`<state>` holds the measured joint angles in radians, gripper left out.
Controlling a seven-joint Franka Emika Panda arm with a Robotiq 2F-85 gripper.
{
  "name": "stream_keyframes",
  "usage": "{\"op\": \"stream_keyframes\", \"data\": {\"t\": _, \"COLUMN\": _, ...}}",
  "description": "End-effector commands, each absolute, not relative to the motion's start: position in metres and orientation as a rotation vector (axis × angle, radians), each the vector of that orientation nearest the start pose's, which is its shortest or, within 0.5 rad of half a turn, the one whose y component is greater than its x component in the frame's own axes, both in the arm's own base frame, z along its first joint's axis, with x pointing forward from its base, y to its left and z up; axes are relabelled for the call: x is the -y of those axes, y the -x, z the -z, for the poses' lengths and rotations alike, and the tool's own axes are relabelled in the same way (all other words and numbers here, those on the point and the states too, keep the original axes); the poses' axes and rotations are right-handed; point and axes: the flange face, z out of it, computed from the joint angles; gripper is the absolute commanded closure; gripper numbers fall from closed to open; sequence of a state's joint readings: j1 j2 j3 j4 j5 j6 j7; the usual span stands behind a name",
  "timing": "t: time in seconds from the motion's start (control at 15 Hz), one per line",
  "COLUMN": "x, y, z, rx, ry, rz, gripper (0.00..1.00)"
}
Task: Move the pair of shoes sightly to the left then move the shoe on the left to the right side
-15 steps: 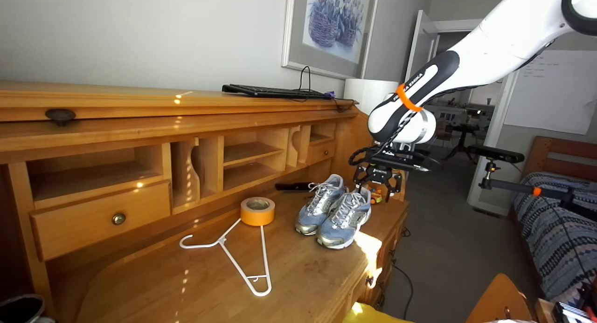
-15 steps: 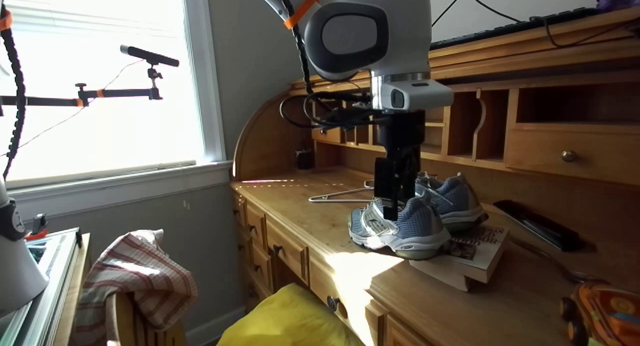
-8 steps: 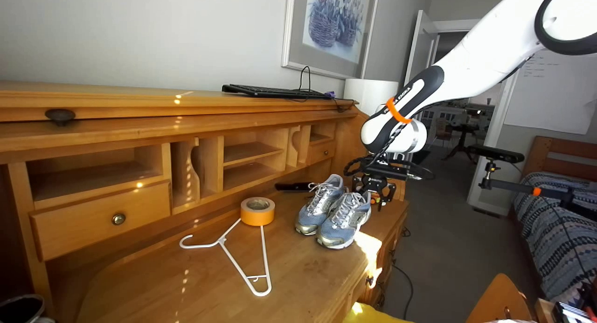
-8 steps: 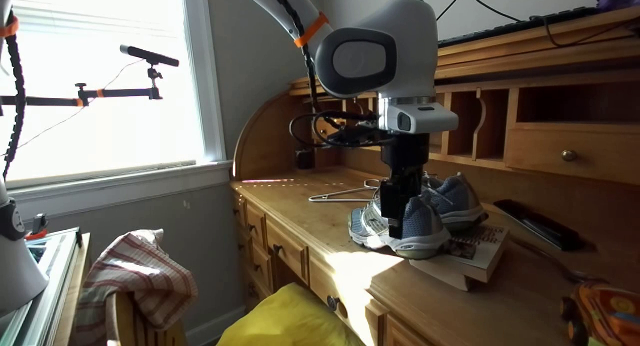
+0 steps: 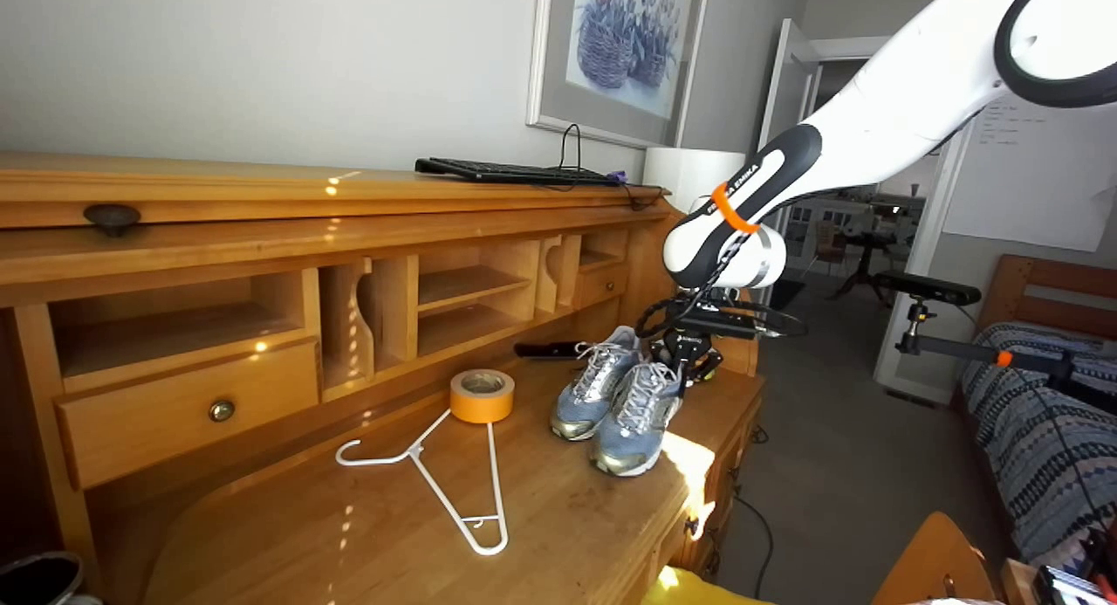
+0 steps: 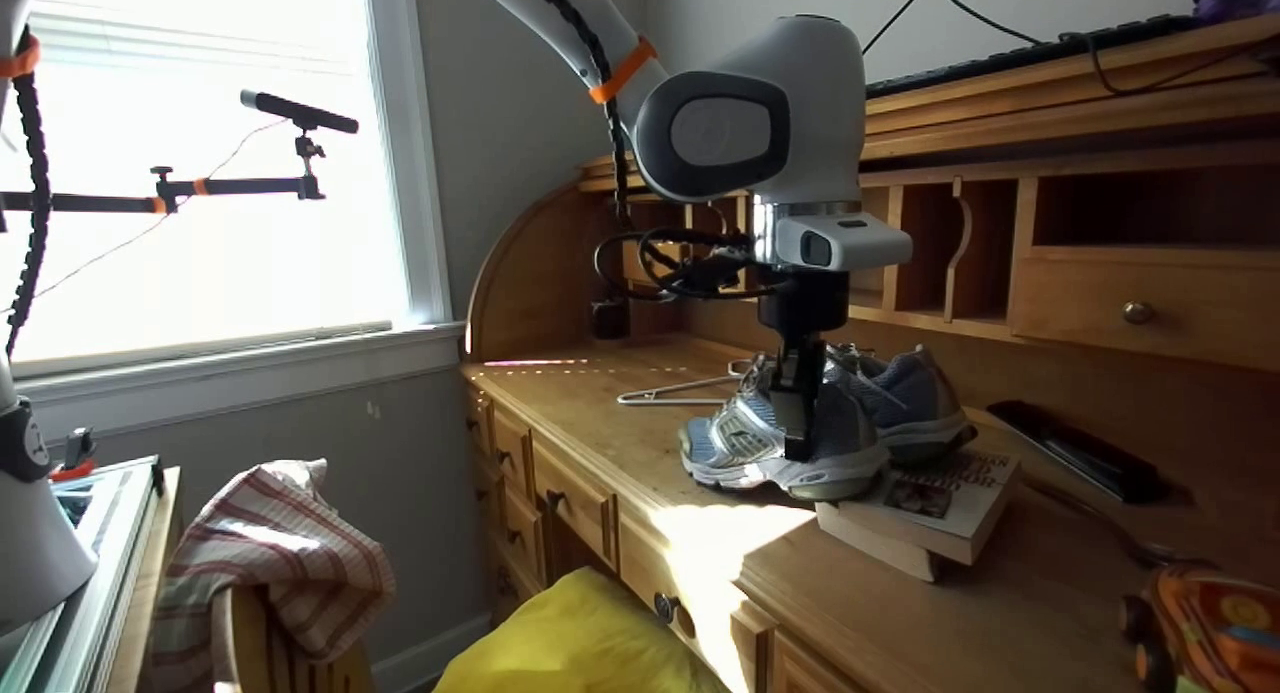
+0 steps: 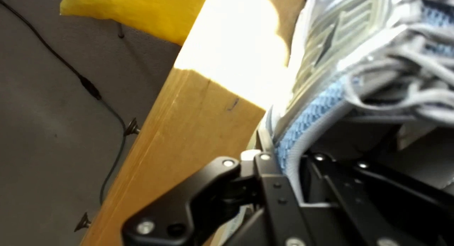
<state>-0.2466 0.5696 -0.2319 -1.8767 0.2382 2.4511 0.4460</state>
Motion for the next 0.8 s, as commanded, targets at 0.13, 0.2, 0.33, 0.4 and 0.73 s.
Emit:
{"op": "stream_keyframes", "data": {"t": 0.13, "x": 0.247, "y": -0.575, "z": -0.235, "rx": -1.198, "ry": 2.814, "rz": 0.018, "gripper": 0.99}}
{"op": "stream_keyframes", "data": {"t": 0.2, "x": 0.241, "y": -0.576, "z": -0.237, "rx": -1.14, "ry": 2.826, "rz": 0.013, "gripper": 0.98}}
{"op": "stream_keyframes", "data": {"t": 0.33, "x": 0.229, "y": -0.579, "z": -0.243, "rx": -1.033, "ry": 2.852, "rz": -0.001, "gripper": 0.98}}
{"op": "stream_keyframes", "data": {"t": 0.4, "x": 0.223, "y": -0.582, "z": -0.248, "rx": -0.973, "ry": 2.871, "rz": -0.007, "gripper": 0.98}}
{"op": "stream_keyframes", "data": {"t": 0.73, "x": 0.195, "y": -0.601, "z": -0.261, "rx": -0.71, "ry": 2.982, "rz": -0.101, "gripper": 0.98}}
